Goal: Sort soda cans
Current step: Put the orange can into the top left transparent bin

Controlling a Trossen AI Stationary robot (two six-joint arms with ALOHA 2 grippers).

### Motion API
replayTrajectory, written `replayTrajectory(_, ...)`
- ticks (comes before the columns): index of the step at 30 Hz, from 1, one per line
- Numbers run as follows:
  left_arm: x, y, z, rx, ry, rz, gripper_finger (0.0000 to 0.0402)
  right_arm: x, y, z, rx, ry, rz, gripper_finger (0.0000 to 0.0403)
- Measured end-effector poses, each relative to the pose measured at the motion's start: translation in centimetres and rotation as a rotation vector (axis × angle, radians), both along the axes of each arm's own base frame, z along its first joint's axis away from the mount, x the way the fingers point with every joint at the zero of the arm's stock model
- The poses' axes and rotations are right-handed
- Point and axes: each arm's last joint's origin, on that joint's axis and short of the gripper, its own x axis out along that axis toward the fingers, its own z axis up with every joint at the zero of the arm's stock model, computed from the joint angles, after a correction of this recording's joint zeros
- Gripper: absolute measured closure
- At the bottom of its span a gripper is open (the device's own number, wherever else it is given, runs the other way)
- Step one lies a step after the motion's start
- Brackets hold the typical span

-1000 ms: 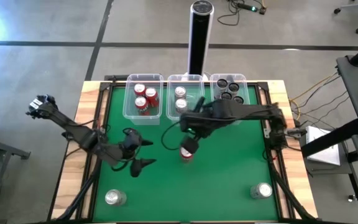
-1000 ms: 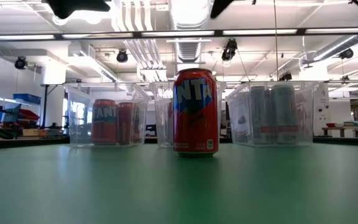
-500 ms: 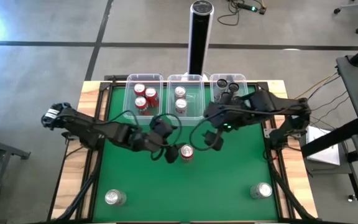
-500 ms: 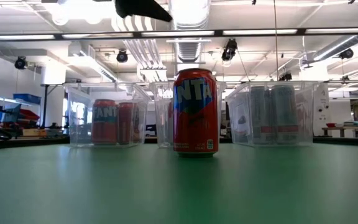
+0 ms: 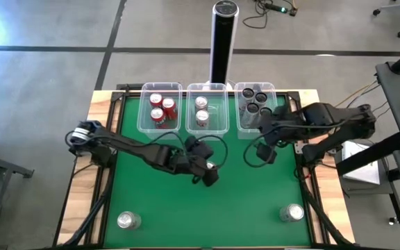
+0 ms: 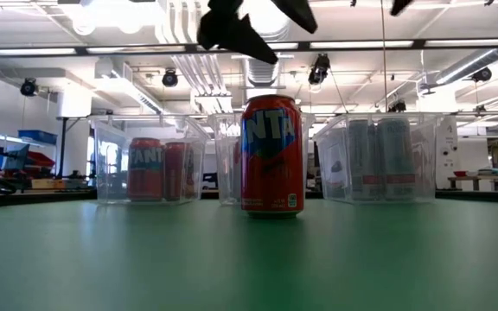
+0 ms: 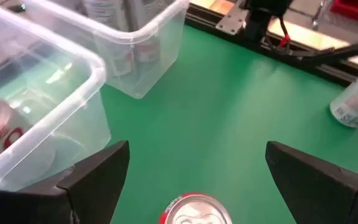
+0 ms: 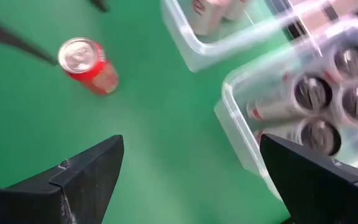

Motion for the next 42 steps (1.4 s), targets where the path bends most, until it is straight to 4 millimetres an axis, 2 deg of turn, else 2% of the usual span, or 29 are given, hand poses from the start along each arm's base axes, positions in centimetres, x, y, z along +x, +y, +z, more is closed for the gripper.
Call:
replayTrajectory(4,1.0,-0.2,-0.5,0.029,0.064,-0.056,0.0041,-2.0,0.0,-1.5,0.056,-0.033,-0.112,0.0030)
replayTrajectory(9,0.7,-0.1,-1.2,0.073,0.162,-0.098,0.0041,-3.2,1.1,-3.7,0.116,-0.068,-0.156,0.0030)
replayTrajectory(12,0.4,0.2,-1.7,0.088,0.221,-0.100,0.0041,-3.3,1.5,-5.0,0.136,-0.077,-0.171,0.0030)
replayTrajectory(19,1.4,1.2,-2.8,-0.028,0.239,-0.174,0.0041,-2.3,2.2,-7.5,0.166,-0.067,-0.167,0.0030)
replayTrajectory(24,1.4,1.2,-3.0,-0.035,0.245,-0.174,0.0041,-2.0,2.3,-7.6,0.174,-0.065,-0.163,0.0030)
replayTrajectory(29,1.0,1.5,-4.8,-0.047,0.293,-0.183,0.0041,-1.9,2.4,-7.6,0.175,-0.075,-0.154,0.0030)
replayTrajectory(38,1.0,1.4,-6.0,-0.083,0.262,-0.224,0.0041,-1.9,2.4,-7.6,0.175,-0.075,-0.153,0.0030)
replayTrajectory(42,0.9,1.4,-7.2,-0.090,0.280,-0.230,0.0041,-1.9,2.4,-7.6,0.174,-0.076,-0.153,0.0030)
